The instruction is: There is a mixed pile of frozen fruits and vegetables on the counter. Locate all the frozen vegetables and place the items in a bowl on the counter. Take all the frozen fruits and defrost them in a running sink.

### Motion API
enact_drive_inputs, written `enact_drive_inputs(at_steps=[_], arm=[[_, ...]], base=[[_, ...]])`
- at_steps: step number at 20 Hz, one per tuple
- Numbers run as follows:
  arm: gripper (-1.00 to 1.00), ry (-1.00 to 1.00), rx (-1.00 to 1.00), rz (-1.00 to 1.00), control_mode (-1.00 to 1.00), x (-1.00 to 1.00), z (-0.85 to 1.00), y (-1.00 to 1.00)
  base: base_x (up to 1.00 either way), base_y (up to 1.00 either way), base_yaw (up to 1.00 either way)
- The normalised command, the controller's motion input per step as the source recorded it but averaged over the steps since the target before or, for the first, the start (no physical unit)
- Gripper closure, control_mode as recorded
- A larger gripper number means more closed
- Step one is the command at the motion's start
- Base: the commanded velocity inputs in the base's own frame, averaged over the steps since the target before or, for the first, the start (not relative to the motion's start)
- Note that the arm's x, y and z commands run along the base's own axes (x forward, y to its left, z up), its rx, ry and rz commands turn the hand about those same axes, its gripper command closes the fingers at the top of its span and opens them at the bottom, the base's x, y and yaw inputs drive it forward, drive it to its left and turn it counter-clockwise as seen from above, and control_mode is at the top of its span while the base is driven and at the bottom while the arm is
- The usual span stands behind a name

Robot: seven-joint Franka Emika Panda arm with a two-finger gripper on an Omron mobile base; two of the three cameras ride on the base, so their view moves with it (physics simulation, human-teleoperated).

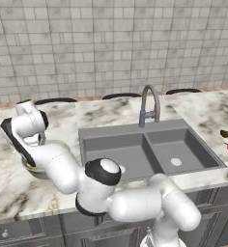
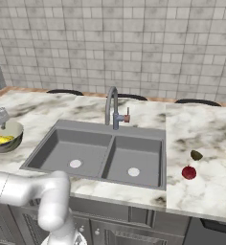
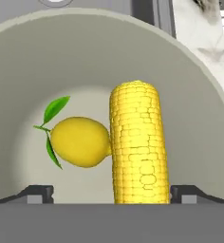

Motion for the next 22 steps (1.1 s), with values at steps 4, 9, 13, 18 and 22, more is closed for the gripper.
enact_drive_inputs(at_steps=[4, 9, 13, 18, 22], arm=[[-1.0, 0.07, -0.01, -0.35, -1.0, 0.0, 0.0, -0.32], [-1.0, 0.0, 0.04, -0.37, -1.0, -0.06, -0.01, -0.24], [-1.0, -0.11, 0.17, -0.28, -1.0, -0.18, 0.0, -0.13], [-1.0, -0.25, 0.09, -0.16, -1.0, -0.52, 0.18, -0.01], [-1.0, -0.15, -0.1, -0.22, -1.0, -0.39, 0.32, -0.1]], base=[[0.0, 0.0, 0.0], [0.0, 0.0, 0.0], [0.0, 0.0, 0.0], [0.0, 0.0, 0.0], [0.0, 0.0, 0.0]])
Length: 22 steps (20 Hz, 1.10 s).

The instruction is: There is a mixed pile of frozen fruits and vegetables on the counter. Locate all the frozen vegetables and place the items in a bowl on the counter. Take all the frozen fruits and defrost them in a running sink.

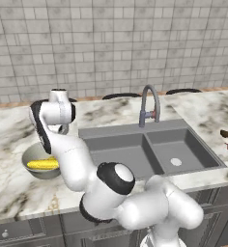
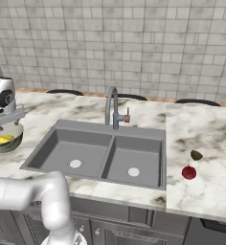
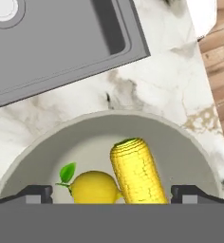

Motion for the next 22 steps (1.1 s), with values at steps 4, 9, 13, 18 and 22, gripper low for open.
enact_drive_inputs(at_steps=[4, 9, 13, 18, 22], arm=[[-1.0, -0.03, -0.18, -0.27, -1.0, -0.18, 0.26, -0.24], [-1.0, -0.01, -0.2, -0.31, -1.0, -0.03, 0.23, -0.22], [-1.0, 0.01, -0.16, -0.36, -1.0, 0.01, 0.26, -0.12], [-1.0, 0.11, 0.0, -0.26, -1.0, 0.01, -0.04, -0.36], [-1.0, 0.01, 0.01, -0.18, -1.0, -0.23, -0.06, -0.46]], base=[[0.0, 0.0, 0.0], [0.0, 0.0, 0.0], [0.0, 0.0, 0.0], [0.0, 0.0, 0.0], [0.0, 0.0, 0.0]])
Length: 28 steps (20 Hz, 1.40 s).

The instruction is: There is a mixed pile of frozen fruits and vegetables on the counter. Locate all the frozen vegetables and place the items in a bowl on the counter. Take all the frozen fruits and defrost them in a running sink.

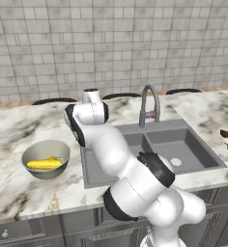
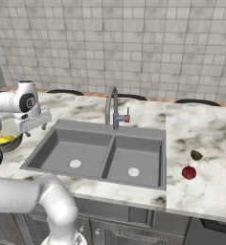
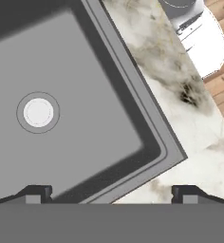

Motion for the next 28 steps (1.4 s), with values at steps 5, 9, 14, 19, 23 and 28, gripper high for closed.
enact_drive_inputs(at_steps=[5, 9, 14, 19, 23, 28], arm=[[-1.0, 0.0, 0.03, -0.09, -1.0, -0.3, 0.0, -0.48], [-1.0, -0.03, 0.0, -0.01, -1.0, -0.32, -0.01, -0.25], [-1.0, -0.01, 0.0, 0.08, -1.0, -0.32, 0.0, 0.03], [-1.0, -0.03, 0.0, 0.04, -1.0, -0.3, 0.02, 0.28], [-1.0, -0.05, 0.0, -0.05, -1.0, -0.27, 0.21, -0.13], [-1.0, -0.01, 0.0, -0.06, -1.0, -0.06, -0.04, -0.32]], base=[[0.0, 0.0, 0.0], [0.0, 0.0, 0.0], [0.0, 0.0, 0.0], [0.0, 0.0, 0.0], [0.0, 0.0, 0.0], [0.0, 0.0, 0.0]])
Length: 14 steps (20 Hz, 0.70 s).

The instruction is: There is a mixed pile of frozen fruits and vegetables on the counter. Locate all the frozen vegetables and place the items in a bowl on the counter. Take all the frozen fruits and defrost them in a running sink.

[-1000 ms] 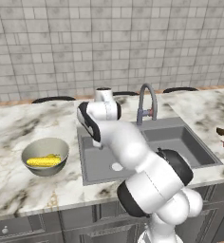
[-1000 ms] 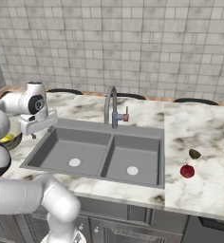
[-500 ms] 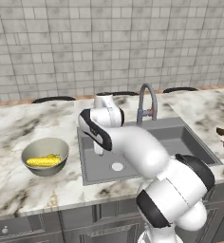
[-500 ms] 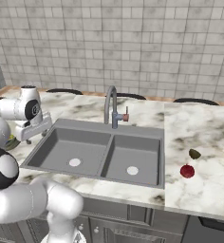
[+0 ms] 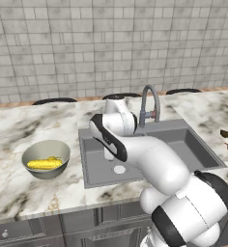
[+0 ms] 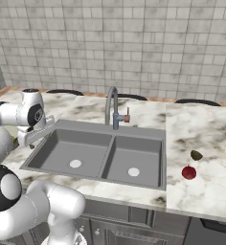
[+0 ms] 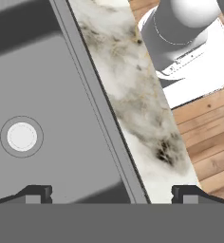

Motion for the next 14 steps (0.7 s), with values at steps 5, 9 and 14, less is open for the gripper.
enact_drive_inputs(at_steps=[5, 9, 14], arm=[[-1.0, -0.04, 0.0, 0.27, -1.0, 0.0, -0.01, -0.59], [-1.0, -0.05, 0.0, 0.17, -1.0, -0.16, 0.05, -0.71], [-1.0, 0.02, 0.01, -0.04, -1.0, -0.01, -0.07, -0.84]], base=[[0.0, 0.0, 0.0], [0.0, 0.0, 0.0], [0.0, 0.0, 0.0]])
